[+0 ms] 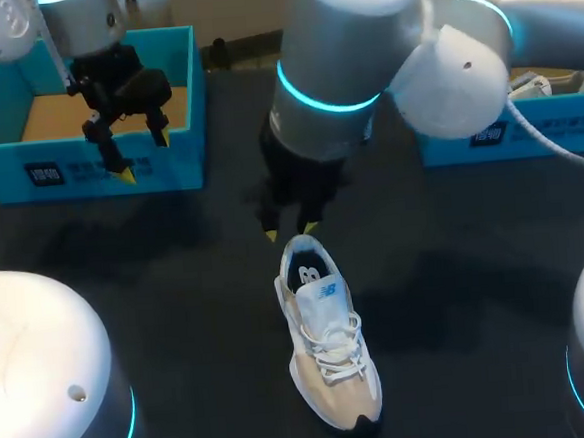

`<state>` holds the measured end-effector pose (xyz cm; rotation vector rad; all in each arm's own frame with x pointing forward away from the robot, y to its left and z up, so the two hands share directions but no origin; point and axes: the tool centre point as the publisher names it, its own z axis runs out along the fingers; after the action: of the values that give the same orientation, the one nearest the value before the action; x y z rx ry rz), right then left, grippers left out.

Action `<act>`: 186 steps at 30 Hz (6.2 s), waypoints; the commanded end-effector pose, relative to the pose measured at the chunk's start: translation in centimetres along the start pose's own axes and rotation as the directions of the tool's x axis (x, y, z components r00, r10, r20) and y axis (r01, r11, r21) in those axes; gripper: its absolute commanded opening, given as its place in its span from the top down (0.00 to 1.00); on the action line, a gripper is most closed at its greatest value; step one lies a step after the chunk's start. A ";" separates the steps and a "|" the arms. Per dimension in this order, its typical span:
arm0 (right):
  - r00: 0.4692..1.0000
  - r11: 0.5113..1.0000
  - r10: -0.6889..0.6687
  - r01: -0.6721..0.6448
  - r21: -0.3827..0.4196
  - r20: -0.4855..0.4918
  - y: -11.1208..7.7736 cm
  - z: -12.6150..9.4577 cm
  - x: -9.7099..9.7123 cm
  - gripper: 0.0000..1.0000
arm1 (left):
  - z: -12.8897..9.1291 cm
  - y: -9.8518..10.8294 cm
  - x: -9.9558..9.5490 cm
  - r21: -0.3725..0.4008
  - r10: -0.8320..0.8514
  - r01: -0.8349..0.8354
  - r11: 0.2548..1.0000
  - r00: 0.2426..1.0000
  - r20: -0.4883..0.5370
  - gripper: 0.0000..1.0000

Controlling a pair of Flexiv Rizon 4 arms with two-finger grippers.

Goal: Take the shoe out of the shoebox, open the shoe tongue, remove and reinsert the insole, then place the shoe into the shoebox

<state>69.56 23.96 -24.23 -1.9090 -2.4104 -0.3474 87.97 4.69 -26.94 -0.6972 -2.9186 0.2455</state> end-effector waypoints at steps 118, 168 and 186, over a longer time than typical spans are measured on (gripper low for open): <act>0.900 0.997 0.072 -0.080 0.001 0.429 -1.9 12.5 -7.2 1.00 | 0.0 0.0 0.0 -0.003 0.000 0.000 1.000 1.000 -0.001 0.00; 0.935 0.989 0.126 -0.143 0.028 0.332 -3.9 16.6 -6.2 1.00 | 0.0 0.0 0.0 -0.003 0.000 0.000 1.000 1.000 -0.001 0.00; 0.954 0.996 0.070 -0.083 0.033 0.291 -3.1 15.1 -6.2 1.00 | 0.0 0.0 0.0 -0.003 0.000 0.000 1.000 1.000 -0.001 0.00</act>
<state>69.40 21.15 -39.61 -2.1800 -2.4954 0.0163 87.97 4.70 -26.94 -0.6970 -2.9184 0.2452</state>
